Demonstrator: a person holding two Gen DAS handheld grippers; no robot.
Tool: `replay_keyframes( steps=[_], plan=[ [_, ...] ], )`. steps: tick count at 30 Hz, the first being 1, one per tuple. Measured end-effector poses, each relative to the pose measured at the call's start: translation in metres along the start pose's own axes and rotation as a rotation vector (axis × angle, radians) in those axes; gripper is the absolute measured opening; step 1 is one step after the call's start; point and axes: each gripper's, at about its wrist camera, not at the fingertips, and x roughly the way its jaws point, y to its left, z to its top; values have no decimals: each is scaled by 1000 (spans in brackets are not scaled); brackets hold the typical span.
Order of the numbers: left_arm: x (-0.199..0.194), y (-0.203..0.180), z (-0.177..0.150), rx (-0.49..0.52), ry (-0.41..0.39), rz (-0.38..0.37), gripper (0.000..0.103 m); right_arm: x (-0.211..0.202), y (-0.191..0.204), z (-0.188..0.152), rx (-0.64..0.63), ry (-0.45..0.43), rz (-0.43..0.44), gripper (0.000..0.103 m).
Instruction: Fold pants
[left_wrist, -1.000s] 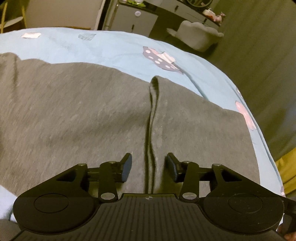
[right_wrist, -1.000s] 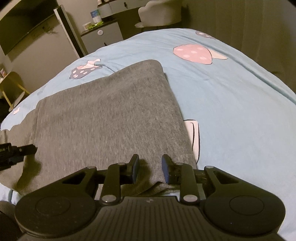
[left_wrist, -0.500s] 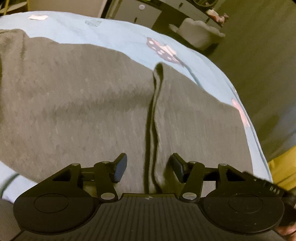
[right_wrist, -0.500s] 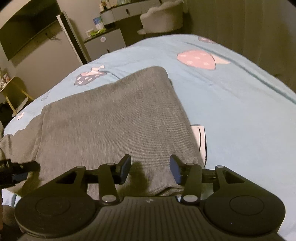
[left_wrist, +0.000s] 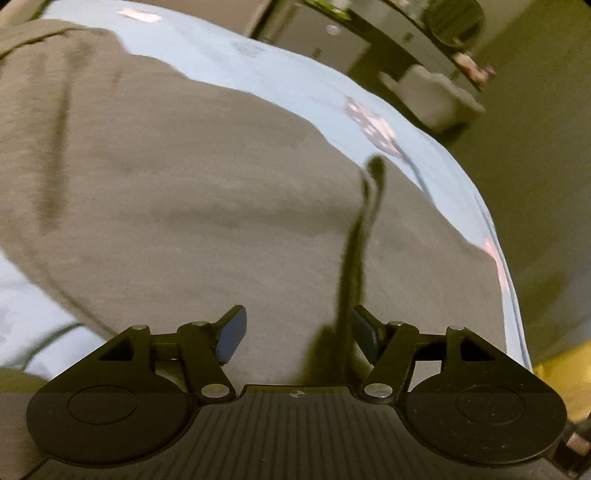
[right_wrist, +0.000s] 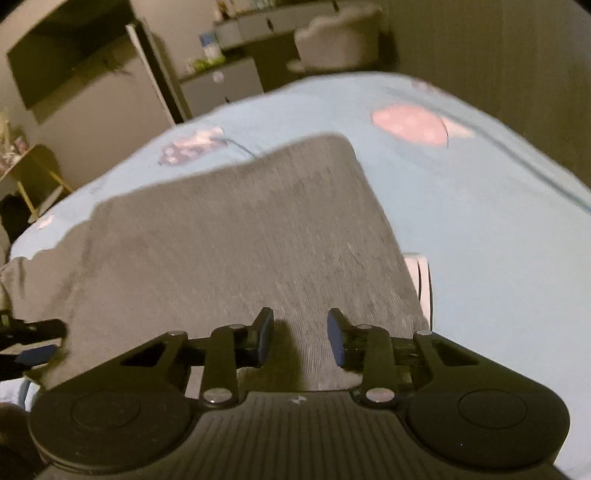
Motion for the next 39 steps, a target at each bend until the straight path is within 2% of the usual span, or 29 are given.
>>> replay_keyframes(
  steps=[6, 14, 19, 29, 34, 36, 39],
  plan=[
    [-26, 21, 10, -69, -73, 49, 73, 2, 0, -1, 5, -2, 14, 37],
    [-40, 47, 18, -168, -104, 79, 74, 2, -2, 0, 15, 0, 36, 45],
    [-47, 54, 22, -185, -125, 97, 75, 1, -1, 0, 16, -1, 46, 50],
    [-76, 93, 40, -274, -205, 148, 77, -1, -7, 1, 57, -13, 69, 57],
    [-84, 120, 50, -342, -274, 246, 81, -1, -8, 1, 67, -13, 79, 59],
    [-77, 139, 52, -393, -289, 200, 81, 0, -8, 1, 65, -13, 80, 60],
    [-57, 166, 56, -513, -269, 132, 79, 0, -8, 1, 66, -16, 82, 61]
  ],
)
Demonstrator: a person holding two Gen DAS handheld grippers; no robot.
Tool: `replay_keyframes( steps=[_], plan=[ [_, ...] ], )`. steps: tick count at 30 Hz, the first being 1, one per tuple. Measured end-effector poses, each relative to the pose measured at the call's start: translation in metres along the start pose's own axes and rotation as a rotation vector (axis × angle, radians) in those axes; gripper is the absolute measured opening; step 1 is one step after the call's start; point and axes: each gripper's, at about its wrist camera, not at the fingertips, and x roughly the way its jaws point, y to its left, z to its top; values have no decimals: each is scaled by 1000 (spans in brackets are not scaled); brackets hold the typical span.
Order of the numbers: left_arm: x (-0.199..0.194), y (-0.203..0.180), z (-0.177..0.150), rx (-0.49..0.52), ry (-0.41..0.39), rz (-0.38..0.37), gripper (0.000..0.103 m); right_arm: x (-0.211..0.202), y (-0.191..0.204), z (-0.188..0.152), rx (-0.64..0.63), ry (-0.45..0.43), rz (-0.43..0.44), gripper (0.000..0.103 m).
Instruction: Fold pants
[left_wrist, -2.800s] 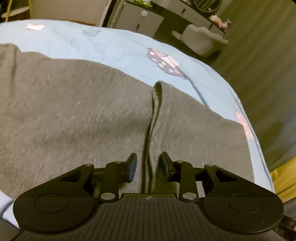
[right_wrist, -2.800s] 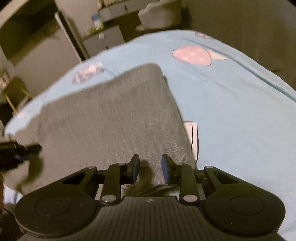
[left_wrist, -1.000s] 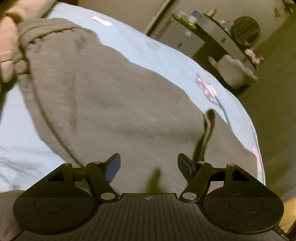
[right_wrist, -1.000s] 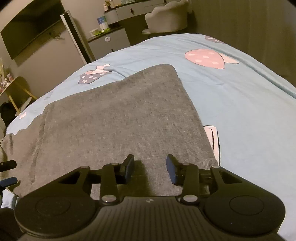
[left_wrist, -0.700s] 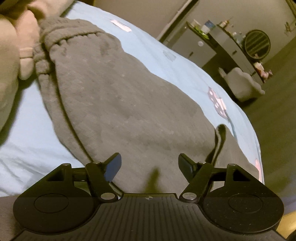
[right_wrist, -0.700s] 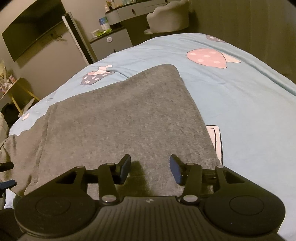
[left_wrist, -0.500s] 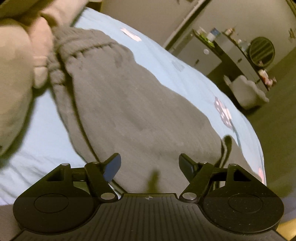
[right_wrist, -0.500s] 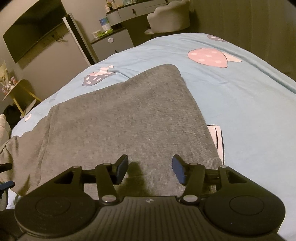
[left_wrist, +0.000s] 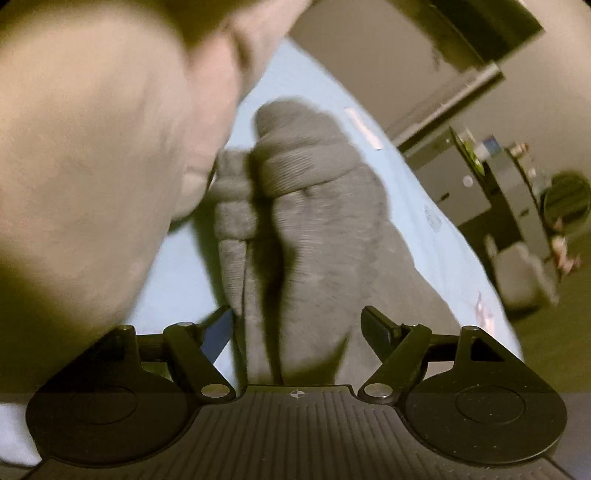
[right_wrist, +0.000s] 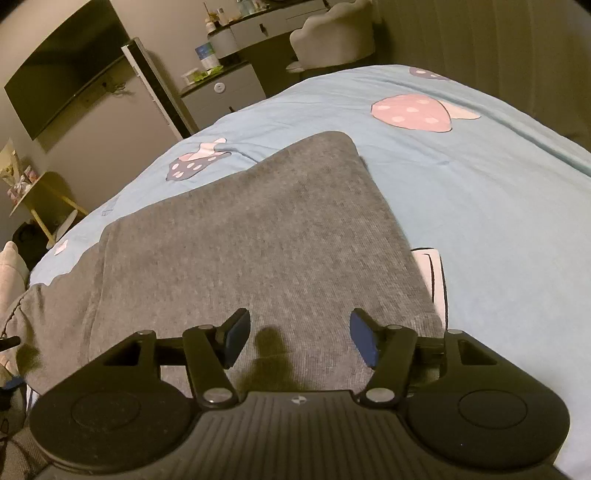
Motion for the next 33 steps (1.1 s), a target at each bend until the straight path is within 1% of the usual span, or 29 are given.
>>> replay_keyframes(
  steps=[2, 3, 4, 5, 6, 7, 9, 10, 14, 16, 19, 20, 22, 24, 25, 26, 28, 29, 30, 32, 33],
  plan=[
    [9, 8, 4, -46, -19, -37, 76, -3, -1, 0, 4, -19, 6, 60],
    [10, 9, 5, -56, -35, -57, 64, -6, -1, 0, 4, -40, 11, 60],
    [11, 9, 7, -53, -41, -64, 45, -10, 0, 0, 4, -65, 18, 58],
    [13, 7, 10, -36, -45, -55, 31, -14, 0, 0, 6, -88, 23, 45],
    [14, 6, 12, -19, -49, -57, 22, -18, 0, 0, 8, -108, 32, 37],
    [11, 4, 13, -7, -54, -68, 21, -19, 0, 0, 8, -117, 32, 27],
    [-2, -6, 10, 56, -82, -102, 19, -20, 1, 0, 5, -123, 18, 27],
    [-10, -14, 8, 106, -100, -113, 18, -20, 1, 0, 6, -122, 22, 27],
    [-45, -73, -11, 381, -177, -145, 17, -23, -1, 1, 16, -138, 35, 27],
    [-59, -108, -30, 510, -183, -169, 17, -24, -2, 0, 21, -147, 39, 27],
    [-72, -165, -75, 772, -160, -216, 17, -28, -6, 0, 48, -166, 56, 27],
    [-77, -184, -97, 884, -153, -239, 17, -30, -8, -1, 58, -173, 62, 27],
    [-78, -214, -140, 1075, -120, -292, 18, -34, -11, -1, 80, -190, 73, 27],
    [-74, -233, -185, 1249, -72, -337, 20, -36, -15, -1, 103, -200, 80, 27],
    [-70, -239, -203, 1312, -39, -345, 24, -38, -16, -1, 113, -202, 82, 27],
    [-64, -245, -224, 1369, 8, -347, 25, -38, -18, -1, 121, -202, 84, 27],
    [-53, -247, -250, 1420, 85, -340, 32, -38, -20, -1, 132, -198, 85, 27],
    [-51, -246, -264, 1448, 131, -334, 32, -37, -21, -1, 138, -195, 91, 27],
    [-51, -244, -272, 1465, 158, -336, 32, -37, -22, -1, 142, -193, 96, 27],
    [-55, -236, -280, 1486, 198, -359, 41, -36, -23, 0, 148, -190, 108, 30],
    [-62, -231, -281, 1489, 198, -369, 57, -35, -23, 0, 150, -186, 116, 32]
  ],
)
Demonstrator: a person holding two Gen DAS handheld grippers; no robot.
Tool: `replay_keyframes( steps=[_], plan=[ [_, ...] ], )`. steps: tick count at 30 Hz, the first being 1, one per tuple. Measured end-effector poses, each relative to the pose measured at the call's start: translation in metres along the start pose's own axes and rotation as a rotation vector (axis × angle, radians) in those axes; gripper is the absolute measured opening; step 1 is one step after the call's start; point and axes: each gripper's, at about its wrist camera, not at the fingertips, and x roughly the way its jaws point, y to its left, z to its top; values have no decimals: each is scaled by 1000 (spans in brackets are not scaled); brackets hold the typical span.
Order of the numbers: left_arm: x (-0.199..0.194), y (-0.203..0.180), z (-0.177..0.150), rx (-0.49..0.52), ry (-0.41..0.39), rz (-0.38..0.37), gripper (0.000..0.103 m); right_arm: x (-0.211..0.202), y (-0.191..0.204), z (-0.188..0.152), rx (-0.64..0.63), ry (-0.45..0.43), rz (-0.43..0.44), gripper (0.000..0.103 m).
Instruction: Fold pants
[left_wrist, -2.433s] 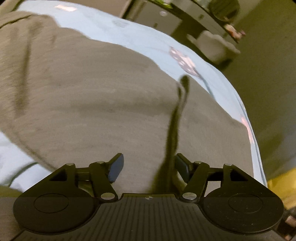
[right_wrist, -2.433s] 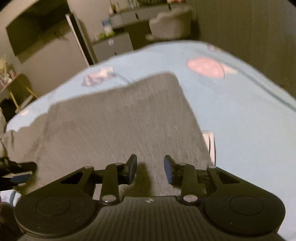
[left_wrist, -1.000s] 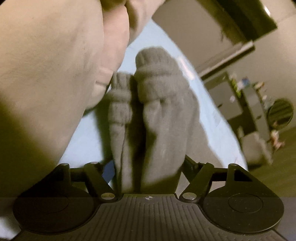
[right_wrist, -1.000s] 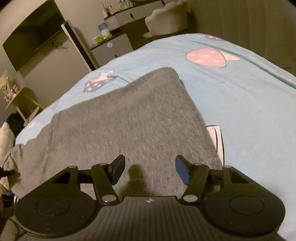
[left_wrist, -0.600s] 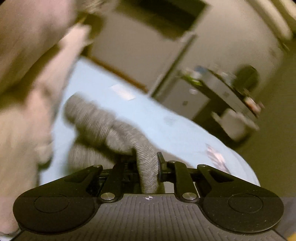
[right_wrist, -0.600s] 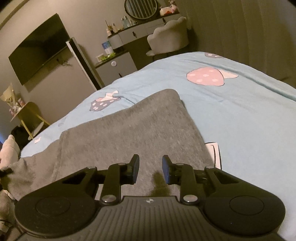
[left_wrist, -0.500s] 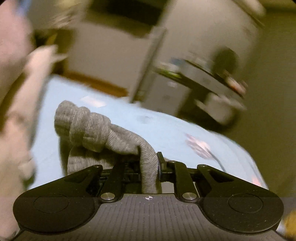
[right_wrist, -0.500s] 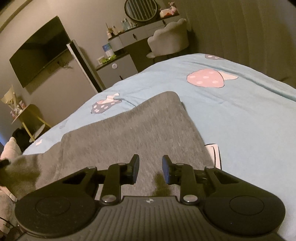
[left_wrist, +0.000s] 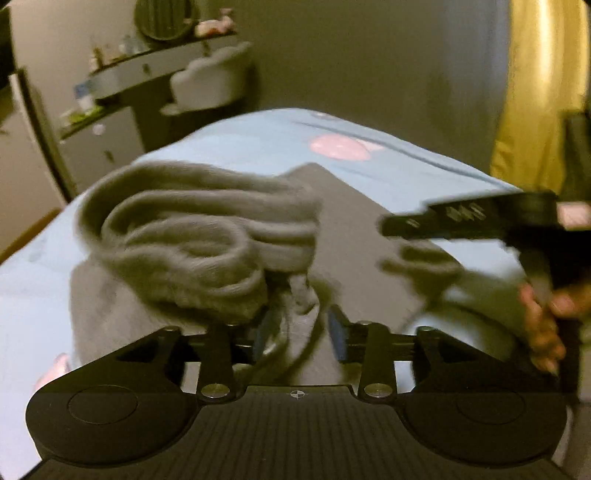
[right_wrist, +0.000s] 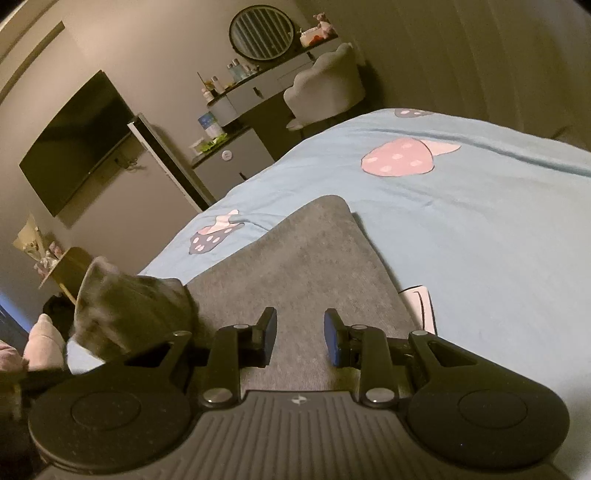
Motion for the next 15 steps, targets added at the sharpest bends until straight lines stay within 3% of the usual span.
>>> replay_keyframes(
  steps=[1, 2, 4, 7, 10, 11, 14, 15],
  plan=[
    [-4, 2, -2, 0, -16, 24, 82, 1, 0, 0, 2, 6, 8, 33],
    [-11, 3, -6, 0, -43, 64, 90, 3, 0, 0, 1, 12, 16, 34],
    [-28, 11, -14, -12, -80, 94, 91, 5, 0, 0, 0, 22, 35, 36],
    [-48, 42, -23, -155, -119, 117, 94, 6, 2, -1, 11, 34, 82, 44],
    [-57, 75, -48, -384, -139, 225, 94, 10, -2, -3, 80, 91, 174, 69],
    [-54, 90, -58, -501, -130, 259, 94, 14, -4, -4, 106, 122, 206, 73],
    [-49, 121, -91, -801, -156, 269, 94, 26, -2, -7, 140, 204, 219, 74],
    [-49, 126, -99, -859, -164, 275, 94, 31, 0, -7, 137, 224, 209, 74]
  ],
)
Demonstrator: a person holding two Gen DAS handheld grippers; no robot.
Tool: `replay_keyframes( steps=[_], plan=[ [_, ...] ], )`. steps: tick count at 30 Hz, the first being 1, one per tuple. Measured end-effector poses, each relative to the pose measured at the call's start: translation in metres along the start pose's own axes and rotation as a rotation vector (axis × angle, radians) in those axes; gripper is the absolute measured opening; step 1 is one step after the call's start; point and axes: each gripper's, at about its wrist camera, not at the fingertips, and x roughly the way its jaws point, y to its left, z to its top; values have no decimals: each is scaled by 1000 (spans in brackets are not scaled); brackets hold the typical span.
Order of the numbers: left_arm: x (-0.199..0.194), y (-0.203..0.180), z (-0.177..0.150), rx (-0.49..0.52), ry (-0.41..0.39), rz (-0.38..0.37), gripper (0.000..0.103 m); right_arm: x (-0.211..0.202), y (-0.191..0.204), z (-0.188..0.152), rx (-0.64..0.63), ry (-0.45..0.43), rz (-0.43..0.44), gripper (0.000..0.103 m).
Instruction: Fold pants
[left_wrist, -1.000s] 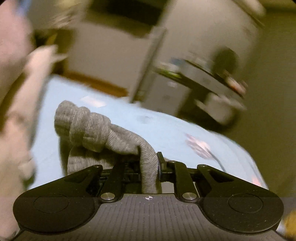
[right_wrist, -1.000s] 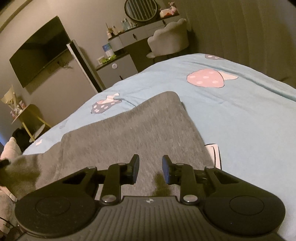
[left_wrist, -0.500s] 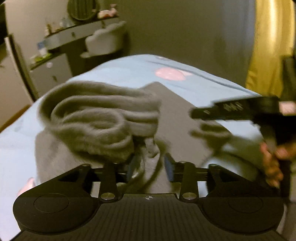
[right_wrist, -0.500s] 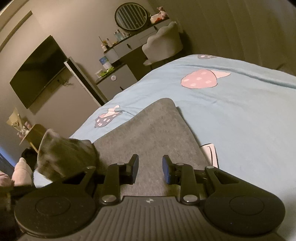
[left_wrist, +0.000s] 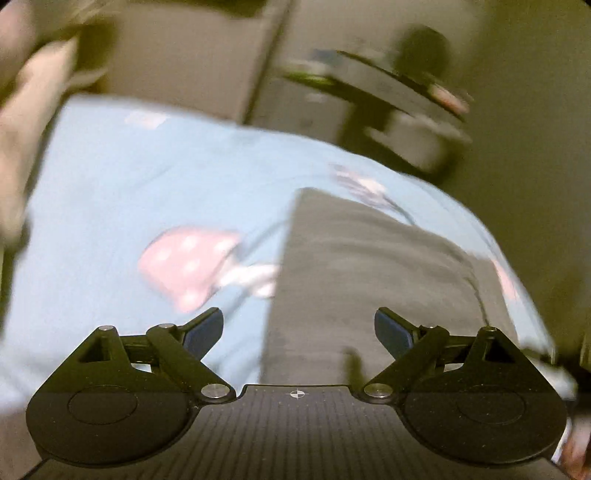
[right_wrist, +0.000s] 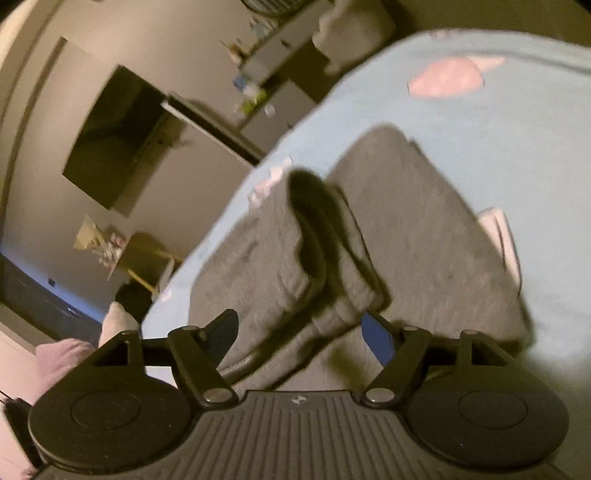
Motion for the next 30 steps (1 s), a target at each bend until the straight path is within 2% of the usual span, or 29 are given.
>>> replay_keyframes(
  steps=[4, 8, 12, 13, 14, 15, 18, 19, 23, 24, 25, 26, 28, 30],
  plan=[
    [14, 14, -8, -77, 37, 67, 94, 14, 2, 2, 64, 24, 10, 75],
    [11, 15, -8, -33, -19, 59, 94, 35, -6, 1, 209, 36, 0, 79],
    [16, 16, -9, -11, 4, 50, 94, 48, -11, 0, 328, -22, -12, 81],
    [15, 17, -9, -17, 7, 51, 94, 50, -10, -1, 343, -38, -14, 80],
    [17, 18, -8, -23, 9, 53, 94, 52, -8, -2, 343, -55, -23, 65],
    [15, 19, -9, -28, 10, 50, 94, 53, -5, -4, 330, -65, -19, 57],
    [14, 24, -10, -58, 9, 39, 94, 55, 3, -8, 276, -88, -35, 53],
    [15, 25, -8, -68, 11, 36, 94, 55, 4, -8, 266, -89, -37, 55],
    [19, 27, -9, -99, 25, 26, 94, 66, 7, -1, 279, -58, -16, 80],
    [19, 27, -10, -101, 27, 21, 94, 70, 10, 1, 281, -51, -19, 80],
    [19, 27, -10, -100, 24, 19, 94, 72, 13, 4, 274, -48, -40, 77],
    [19, 26, -11, -93, 16, 21, 94, 73, 17, 4, 257, -49, -72, 56],
    [17, 24, -12, -78, 5, 18, 94, 76, 34, 7, 160, -46, -134, 48],
    [16, 21, -13, -59, -1, 23, 94, 71, 60, 7, 6, -69, -184, 45]
  ],
)
